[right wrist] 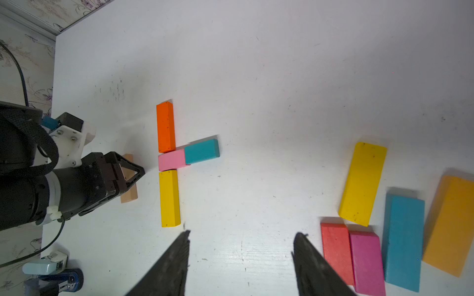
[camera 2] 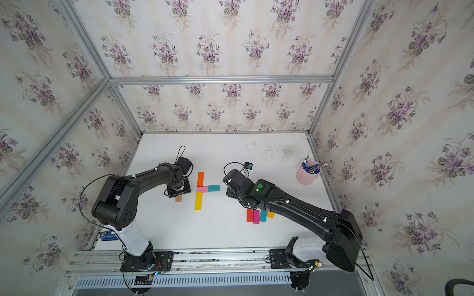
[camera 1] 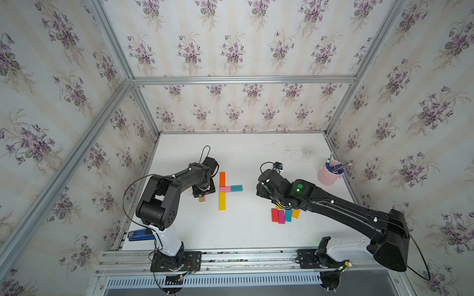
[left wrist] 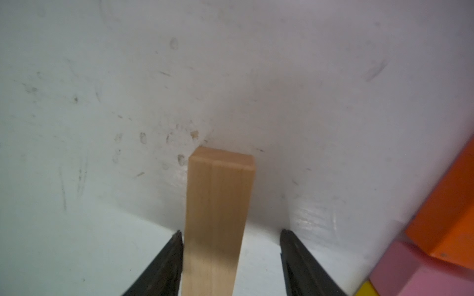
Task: Assemble the letter h with building blocks
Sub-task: Pick up the building block from the center of the board, then place the building block at the center of the board.
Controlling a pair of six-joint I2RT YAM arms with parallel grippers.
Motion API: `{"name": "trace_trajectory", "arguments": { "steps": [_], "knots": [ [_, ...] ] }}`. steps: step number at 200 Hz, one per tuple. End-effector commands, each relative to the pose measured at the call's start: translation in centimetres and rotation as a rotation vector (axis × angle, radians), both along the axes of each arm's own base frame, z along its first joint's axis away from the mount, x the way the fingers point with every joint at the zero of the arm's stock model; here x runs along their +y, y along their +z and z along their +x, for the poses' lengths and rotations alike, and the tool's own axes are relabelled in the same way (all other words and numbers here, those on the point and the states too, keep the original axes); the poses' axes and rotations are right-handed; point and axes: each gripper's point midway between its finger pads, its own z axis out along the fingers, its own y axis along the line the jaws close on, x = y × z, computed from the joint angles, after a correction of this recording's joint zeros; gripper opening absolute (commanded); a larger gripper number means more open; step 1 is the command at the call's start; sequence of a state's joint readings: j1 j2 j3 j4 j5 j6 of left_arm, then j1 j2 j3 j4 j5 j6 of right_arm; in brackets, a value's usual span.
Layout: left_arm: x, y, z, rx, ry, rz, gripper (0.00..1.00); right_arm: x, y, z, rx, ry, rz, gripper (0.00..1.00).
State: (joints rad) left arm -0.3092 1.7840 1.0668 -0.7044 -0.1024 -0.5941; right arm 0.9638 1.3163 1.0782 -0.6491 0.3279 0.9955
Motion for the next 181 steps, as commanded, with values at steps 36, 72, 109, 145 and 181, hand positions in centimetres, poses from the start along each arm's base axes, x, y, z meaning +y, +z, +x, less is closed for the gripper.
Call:
{"name": "trace_trajectory", "arguments": {
  "steps": [36, 72, 109, 145, 181],
  "knots": [
    [1.7, -0.1, -1.0, 0.029, -0.021, 0.075, 0.23, -1.0, 0.9, 0.3, -0.024, -0.030, -0.002, 0.65],
    [0.9, 3.3, -1.3, -0.033, -0.016, 0.017, 0.11, -2.7, 1.4, 0.4, -0.037, -0.065, -0.012, 0.65],
    [-3.9, 9.0, -3.2, -0.174, -0.109, -0.095, 0.08, -6.3, 1.5, 0.5, -0.041, -0.132, -0.002, 0.65],
    [-11.6, 8.6, -6.7, -0.153, -0.250, -0.171, 0.01, -8.6, 1.5, 0.2, -0.038, -0.168, -0.001, 0.65],
    [-17.3, 5.6, -7.8, -0.090, -0.319, -0.204, 0.00, -8.4, 0.2, -0.3, -0.004, -0.149, 0.002, 0.65]
  ]
}}
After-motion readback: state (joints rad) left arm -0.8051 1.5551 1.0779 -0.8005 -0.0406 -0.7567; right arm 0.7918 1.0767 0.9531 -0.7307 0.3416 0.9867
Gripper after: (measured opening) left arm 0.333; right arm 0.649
